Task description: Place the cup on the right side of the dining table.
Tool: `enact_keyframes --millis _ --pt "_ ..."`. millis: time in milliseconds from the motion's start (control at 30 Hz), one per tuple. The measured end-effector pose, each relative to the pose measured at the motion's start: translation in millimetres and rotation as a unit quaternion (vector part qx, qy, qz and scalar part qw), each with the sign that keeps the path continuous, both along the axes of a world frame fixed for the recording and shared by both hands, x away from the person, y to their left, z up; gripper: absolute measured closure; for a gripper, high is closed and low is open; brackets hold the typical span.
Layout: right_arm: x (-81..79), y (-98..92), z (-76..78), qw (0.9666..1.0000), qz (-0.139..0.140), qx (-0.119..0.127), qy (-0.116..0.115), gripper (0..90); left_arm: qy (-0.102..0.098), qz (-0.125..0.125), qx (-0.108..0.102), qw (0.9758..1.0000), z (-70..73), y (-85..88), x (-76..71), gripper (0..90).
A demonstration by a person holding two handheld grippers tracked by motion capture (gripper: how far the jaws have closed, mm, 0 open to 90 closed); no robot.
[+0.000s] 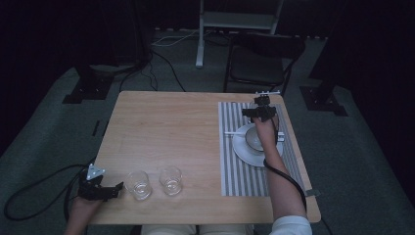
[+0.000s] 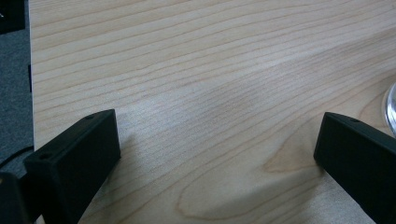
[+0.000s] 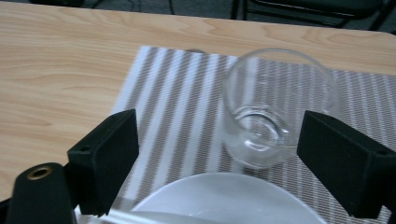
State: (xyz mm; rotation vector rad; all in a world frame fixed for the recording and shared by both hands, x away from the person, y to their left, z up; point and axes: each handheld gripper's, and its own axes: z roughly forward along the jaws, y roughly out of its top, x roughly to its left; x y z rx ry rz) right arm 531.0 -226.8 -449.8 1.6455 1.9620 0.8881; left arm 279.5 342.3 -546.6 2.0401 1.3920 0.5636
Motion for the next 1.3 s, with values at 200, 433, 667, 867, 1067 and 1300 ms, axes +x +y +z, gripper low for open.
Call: enact_keyframes --millis 200,433,667,867,1067,1300 --pt "-10.9 16.1 3.8 0.9995 0.026 0.013 -0.012 12.5 -0.001 0.0 0.0 1.0 -0.1 0.1 0.0 0.7" --pt "-24.5 36.1 5.8 0.9979 0.057 0.023 -0.021 12.5 0.0 -0.001 -0.001 1.0 -0.1 0.1 0.1 0.7" --pt "-32.0 47.3 1.5 0.997 0.071 0.025 -0.018 12.5 -0.001 0.0 -0.001 1.0 -0.1 0.1 0.0 0.7" --pt "-41.9 51.3 -5.0 0.9964 0.076 0.031 -0.023 12.5 0.0 -0.001 0.0 1.0 -0.1 0.1 0.1 0.7" --pt "-54.7 55.5 -10.1 0.9952 0.088 0.033 -0.027 12.5 0.0 0.0 0.0 1.0 0.0 0.0 0.0 0.7" --pt "-70.6 58.6 -15.0 0.9936 0.1 0.037 -0.036 12.5 0.0 0.0 0.0 1.0 0.0 0.0 -0.2 0.7"
